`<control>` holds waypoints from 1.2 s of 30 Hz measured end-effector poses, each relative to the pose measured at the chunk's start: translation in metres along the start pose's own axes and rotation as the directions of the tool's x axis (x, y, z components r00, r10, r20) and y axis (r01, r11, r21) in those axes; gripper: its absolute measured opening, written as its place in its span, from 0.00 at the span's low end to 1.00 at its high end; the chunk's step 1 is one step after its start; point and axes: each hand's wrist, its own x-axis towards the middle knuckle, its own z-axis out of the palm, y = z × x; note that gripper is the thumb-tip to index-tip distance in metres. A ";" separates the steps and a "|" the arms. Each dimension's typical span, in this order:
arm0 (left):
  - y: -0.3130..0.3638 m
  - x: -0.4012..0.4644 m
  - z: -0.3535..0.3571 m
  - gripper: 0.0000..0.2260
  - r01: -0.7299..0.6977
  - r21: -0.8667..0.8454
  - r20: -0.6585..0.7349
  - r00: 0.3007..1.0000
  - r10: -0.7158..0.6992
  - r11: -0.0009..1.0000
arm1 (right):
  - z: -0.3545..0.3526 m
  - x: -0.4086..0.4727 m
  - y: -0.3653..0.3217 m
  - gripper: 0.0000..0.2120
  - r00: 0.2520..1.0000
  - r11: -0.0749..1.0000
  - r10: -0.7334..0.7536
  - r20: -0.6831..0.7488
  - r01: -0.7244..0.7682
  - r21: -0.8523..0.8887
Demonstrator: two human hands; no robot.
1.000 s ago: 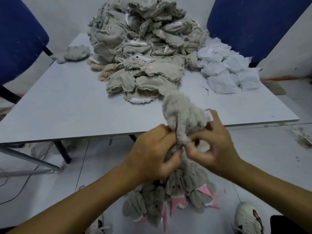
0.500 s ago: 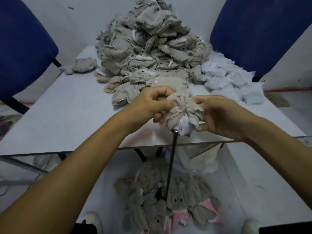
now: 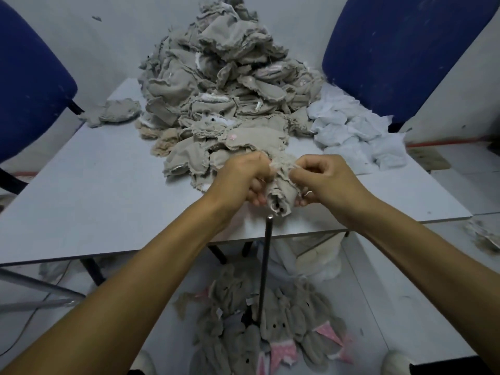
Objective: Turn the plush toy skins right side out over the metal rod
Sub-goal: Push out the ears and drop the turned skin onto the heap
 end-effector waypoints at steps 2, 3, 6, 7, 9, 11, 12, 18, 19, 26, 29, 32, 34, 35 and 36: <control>0.002 -0.003 0.000 0.08 -0.035 0.061 0.026 0.999 0.033 0.998 | 0.003 -0.001 0.003 0.11 0.998 0.996 -0.037 -0.057 0.032 -0.078; 0.003 -0.005 0.000 0.09 -0.070 0.109 0.013 0.998 0.069 0.992 | 0.005 -0.001 0.004 0.11 0.994 0.992 -0.057 -0.093 0.046 -0.115; 0.004 -0.009 0.004 0.10 -0.171 0.237 -0.033 0.982 0.184 0.956 | 0.012 0.002 0.009 0.08 0.967 0.975 -0.125 -0.222 0.078 -0.209; 0.005 -0.009 0.007 0.09 -0.195 0.270 -0.033 0.977 0.211 0.943 | 0.013 0.002 0.011 0.09 0.956 0.970 -0.143 -0.254 0.085 -0.227; 0.006 -0.010 0.011 0.06 -0.229 0.355 0.004 0.970 0.244 0.906 | 0.013 0.003 0.015 0.08 0.940 0.964 -0.154 -0.304 0.075 -0.256; 0.005 -0.009 0.010 0.07 -0.241 0.439 0.058 0.969 0.240 0.866 | 0.013 0.005 0.020 0.09 0.936 0.969 -0.124 -0.330 0.041 -0.245; 0.003 -0.009 0.008 0.08 -0.229 0.460 0.080 0.973 0.217 0.858 | 0.014 0.006 0.022 0.10 0.940 0.970 -0.096 -0.327 0.015 -0.241; -0.014 -0.001 -0.005 0.11 0.022 0.075 -0.067 0.998 -0.016 0.997 | 0.022 0.005 0.015 0.10 0.963 0.913 0.262 0.064 -0.269 0.307; -0.015 0.003 -0.010 0.13 0.029 0.026 -0.121 0.992 -0.025 0.999 | 0.022 0.003 0.012 0.08 0.954 0.875 0.262 0.145 -0.298 0.382; -0.017 0.006 -0.005 0.14 -0.010 0.054 -0.140 0.990 0.018 0.998 | 0.016 -0.008 0.014 0.05 0.995 0.999 -0.037 0.088 0.035 0.030; -0.010 0.004 -0.002 0.11 -0.002 -0.030 -0.025 1.000 0.001 1.000 | 0.016 -0.003 0.020 0.09 0.987 0.993 -0.083 -0.136 0.071 -0.091; -0.009 0.003 0.000 0.07 -0.107 0.189 -0.017 0.994 0.112 0.976 | 0.018 0.001 0.028 0.12 0.960 0.965 -0.129 -0.249 0.064 -0.253; -0.012 0.000 0.003 0.12 -0.159 0.309 -0.016 0.985 0.173 0.938 | 0.020 0.002 0.032 0.13 0.961 0.976 -0.088 -0.264 0.030 -0.215; -0.014 -0.001 0.004 0.13 -0.172 0.357 -0.014 0.982 0.190 0.918 | 0.022 0.002 0.034 0.12 0.963 0.985 -0.054 -0.263 0.007 -0.174; -0.016 -0.002 0.006 0.15 -0.173 0.404 -0.024 0.980 0.199 0.898 | 0.024 0.003 0.035 0.10 0.967 0.988 -0.024 -0.252 -0.014 -0.151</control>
